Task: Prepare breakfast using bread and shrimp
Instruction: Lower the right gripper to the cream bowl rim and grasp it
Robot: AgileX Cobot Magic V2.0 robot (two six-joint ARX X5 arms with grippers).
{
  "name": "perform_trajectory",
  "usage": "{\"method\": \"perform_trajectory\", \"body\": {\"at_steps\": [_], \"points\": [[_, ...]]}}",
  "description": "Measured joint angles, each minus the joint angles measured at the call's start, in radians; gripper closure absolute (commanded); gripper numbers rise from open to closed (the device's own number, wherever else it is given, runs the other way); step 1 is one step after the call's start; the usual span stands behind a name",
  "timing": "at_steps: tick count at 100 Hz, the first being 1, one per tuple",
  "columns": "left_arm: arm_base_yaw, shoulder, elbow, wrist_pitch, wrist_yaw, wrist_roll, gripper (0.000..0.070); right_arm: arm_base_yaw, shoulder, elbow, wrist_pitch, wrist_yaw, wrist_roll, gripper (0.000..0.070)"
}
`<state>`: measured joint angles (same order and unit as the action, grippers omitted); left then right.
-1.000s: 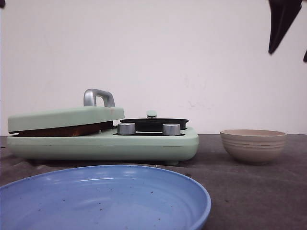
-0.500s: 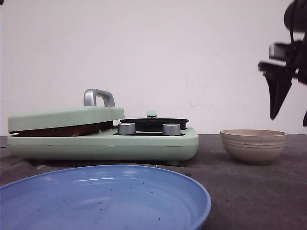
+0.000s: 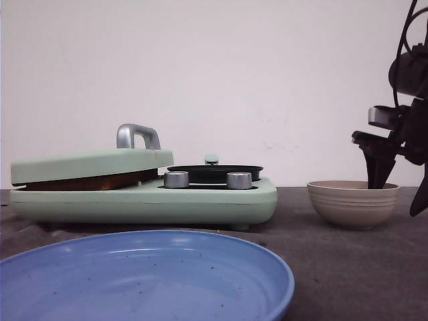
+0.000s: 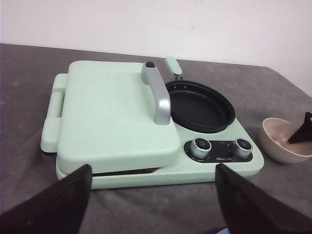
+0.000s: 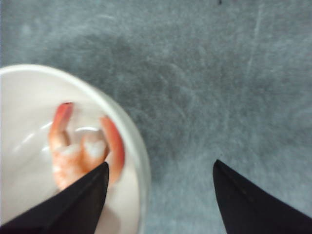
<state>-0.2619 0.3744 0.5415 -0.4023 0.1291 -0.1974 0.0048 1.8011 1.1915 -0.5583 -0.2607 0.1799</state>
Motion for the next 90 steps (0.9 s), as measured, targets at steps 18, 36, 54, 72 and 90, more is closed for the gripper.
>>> {"method": "perform_trajectory", "body": {"at_steps": [18,36,54,72,90], "points": [[0.0,0.0,0.0,0.0,-0.009,0.0,0.0266,0.0,0.014,0.001,0.008,-0.002,0.0,0.0356],[0.0,0.0,0.0,0.0,-0.023,0.0,0.0266,0.0,0.036,0.002,0.01,-0.006,0.0,0.0466],[0.0,0.0,0.0,0.0,-0.023,0.0,0.0266,0.003,0.036,0.002,0.025,-0.027,0.0,0.0665],[0.0,0.0,0.0,0.0,-0.026,0.0,0.0266,0.01,0.036,0.007,0.03,-0.035,0.001,0.07],[0.0,0.0,0.0,0.0,-0.026,0.0,0.0266,0.01,0.035,0.008,0.032,-0.058,0.001,0.07]]}}
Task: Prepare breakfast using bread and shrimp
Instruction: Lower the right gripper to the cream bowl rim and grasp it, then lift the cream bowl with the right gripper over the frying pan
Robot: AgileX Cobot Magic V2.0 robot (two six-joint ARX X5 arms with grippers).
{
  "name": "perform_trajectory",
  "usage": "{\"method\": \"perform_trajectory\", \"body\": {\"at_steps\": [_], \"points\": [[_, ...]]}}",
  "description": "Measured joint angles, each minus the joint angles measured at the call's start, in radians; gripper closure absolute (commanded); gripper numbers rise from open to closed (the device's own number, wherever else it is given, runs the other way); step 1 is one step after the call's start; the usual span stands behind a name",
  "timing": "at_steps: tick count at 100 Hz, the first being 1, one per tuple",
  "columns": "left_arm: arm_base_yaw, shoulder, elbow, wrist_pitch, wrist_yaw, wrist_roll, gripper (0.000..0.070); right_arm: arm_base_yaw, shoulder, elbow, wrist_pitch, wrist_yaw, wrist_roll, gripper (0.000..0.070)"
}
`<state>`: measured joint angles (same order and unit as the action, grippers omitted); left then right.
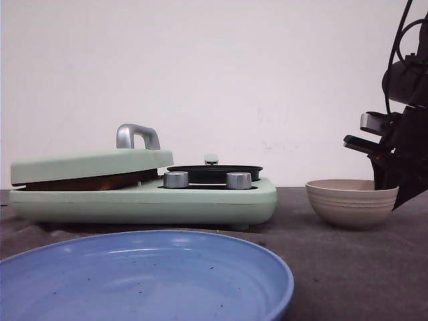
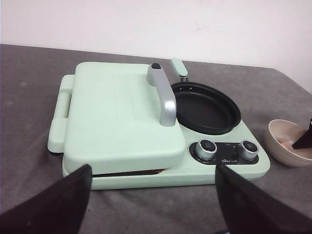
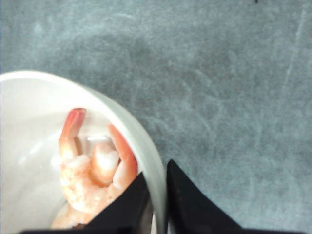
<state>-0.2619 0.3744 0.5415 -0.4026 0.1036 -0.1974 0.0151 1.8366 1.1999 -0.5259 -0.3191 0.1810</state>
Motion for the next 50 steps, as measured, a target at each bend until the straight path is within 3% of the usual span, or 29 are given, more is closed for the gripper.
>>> {"method": "perform_trajectory", "body": {"at_steps": [50], "points": [[0.0,0.0,0.0,-0.002,0.0,0.0,0.0266,0.008,-0.076,0.108,-0.008,-0.075,0.013,0.07]]}}
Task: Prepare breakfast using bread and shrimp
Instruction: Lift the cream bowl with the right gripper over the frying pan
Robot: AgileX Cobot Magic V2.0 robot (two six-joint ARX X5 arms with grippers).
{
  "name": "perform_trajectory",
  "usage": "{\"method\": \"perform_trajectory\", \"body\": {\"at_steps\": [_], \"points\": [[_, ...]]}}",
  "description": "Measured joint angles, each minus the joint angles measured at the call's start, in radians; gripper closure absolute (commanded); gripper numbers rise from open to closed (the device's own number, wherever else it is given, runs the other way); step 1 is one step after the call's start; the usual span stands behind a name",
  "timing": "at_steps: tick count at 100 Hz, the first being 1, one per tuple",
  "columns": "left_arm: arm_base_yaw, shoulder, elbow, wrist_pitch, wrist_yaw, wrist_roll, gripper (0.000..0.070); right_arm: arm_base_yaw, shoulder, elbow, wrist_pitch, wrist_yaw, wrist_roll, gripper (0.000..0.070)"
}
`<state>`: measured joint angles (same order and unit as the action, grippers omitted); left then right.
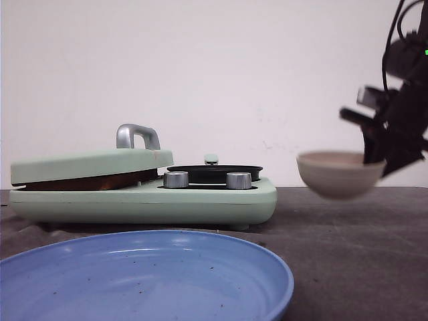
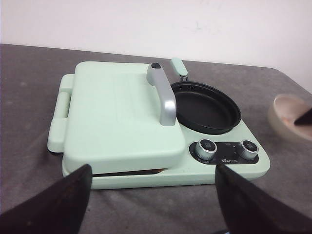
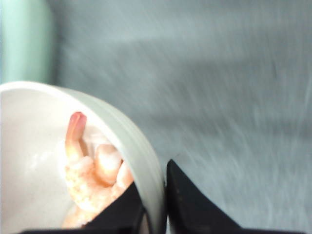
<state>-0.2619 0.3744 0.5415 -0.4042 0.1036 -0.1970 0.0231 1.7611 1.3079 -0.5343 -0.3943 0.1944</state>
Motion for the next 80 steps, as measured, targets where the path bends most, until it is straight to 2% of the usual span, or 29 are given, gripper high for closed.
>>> {"method": "perform_trajectory", "body": {"at_steps": [33,49,80], "points": [[0.0,0.0,0.0,0.0,0.0,0.0,0.0266,0.085,-0.016,0.212,-0.002,-0.019,0.024,0.07],[0.0,0.0,0.0,0.0,0.0,0.0,0.0266,0.131,-0.016,0.284,0.045,0.051,0.023,0.07],[0.0,0.0,0.0,0.0,0.0,0.002,0.0266,0.201,-0.013,0.299,0.185,0.131,0.002,0.07]]}}
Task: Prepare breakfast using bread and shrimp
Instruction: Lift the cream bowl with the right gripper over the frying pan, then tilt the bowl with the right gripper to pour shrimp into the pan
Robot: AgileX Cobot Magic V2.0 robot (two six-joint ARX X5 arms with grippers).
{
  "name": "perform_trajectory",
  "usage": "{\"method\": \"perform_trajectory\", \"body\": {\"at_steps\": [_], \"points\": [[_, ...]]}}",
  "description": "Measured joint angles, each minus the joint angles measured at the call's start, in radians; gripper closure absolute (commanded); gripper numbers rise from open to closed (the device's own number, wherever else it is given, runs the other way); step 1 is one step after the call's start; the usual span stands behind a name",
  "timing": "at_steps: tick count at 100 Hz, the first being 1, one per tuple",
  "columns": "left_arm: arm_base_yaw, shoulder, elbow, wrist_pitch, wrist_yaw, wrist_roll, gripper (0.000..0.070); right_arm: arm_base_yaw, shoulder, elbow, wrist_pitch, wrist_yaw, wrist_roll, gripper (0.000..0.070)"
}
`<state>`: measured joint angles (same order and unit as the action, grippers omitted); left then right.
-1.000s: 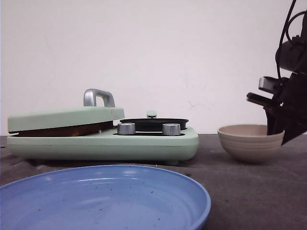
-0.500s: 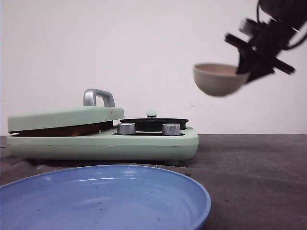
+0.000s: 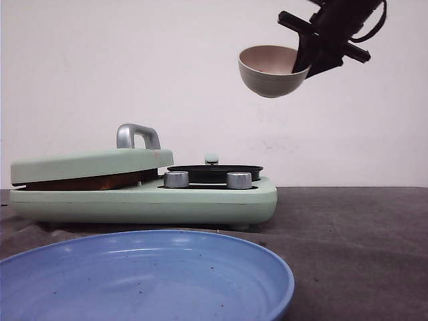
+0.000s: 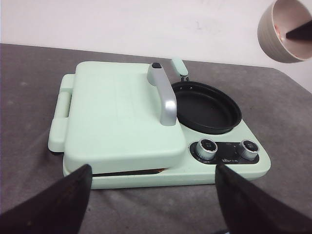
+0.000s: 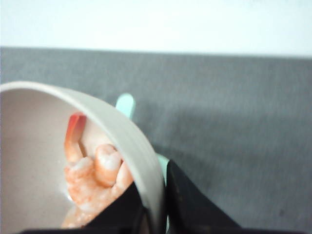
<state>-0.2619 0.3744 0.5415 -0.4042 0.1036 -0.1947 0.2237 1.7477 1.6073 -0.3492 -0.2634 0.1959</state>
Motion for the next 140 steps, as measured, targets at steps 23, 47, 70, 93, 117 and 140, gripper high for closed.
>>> {"method": "perform_trajectory", "body": {"at_steps": [23,47,70,93,117,140], "points": [[0.0,0.0,0.0,0.0,0.0,0.022,0.0266,0.063,0.071,0.001,0.108,0.114,-0.078,0.07],[0.0,0.0,0.0,0.0,0.0,0.057,0.0266,0.14,0.134,0.001,0.253,0.289,-0.27,0.07],[0.0,0.0,0.0,0.0,0.0,0.082,0.0266,0.206,0.167,0.001,0.391,0.461,-0.496,0.07],[0.0,0.0,0.0,0.0,0.0,0.101,0.0266,0.269,0.175,0.001,0.457,0.577,-0.679,0.07],[0.0,0.0,0.0,0.0,0.0,0.112,0.0266,0.32,0.175,0.001,0.49,0.658,-0.875,0.07],[0.0,0.0,0.0,0.0,0.0,0.119,0.0266,0.347,0.175,0.001,0.6,0.719,-1.035,0.07]]}}
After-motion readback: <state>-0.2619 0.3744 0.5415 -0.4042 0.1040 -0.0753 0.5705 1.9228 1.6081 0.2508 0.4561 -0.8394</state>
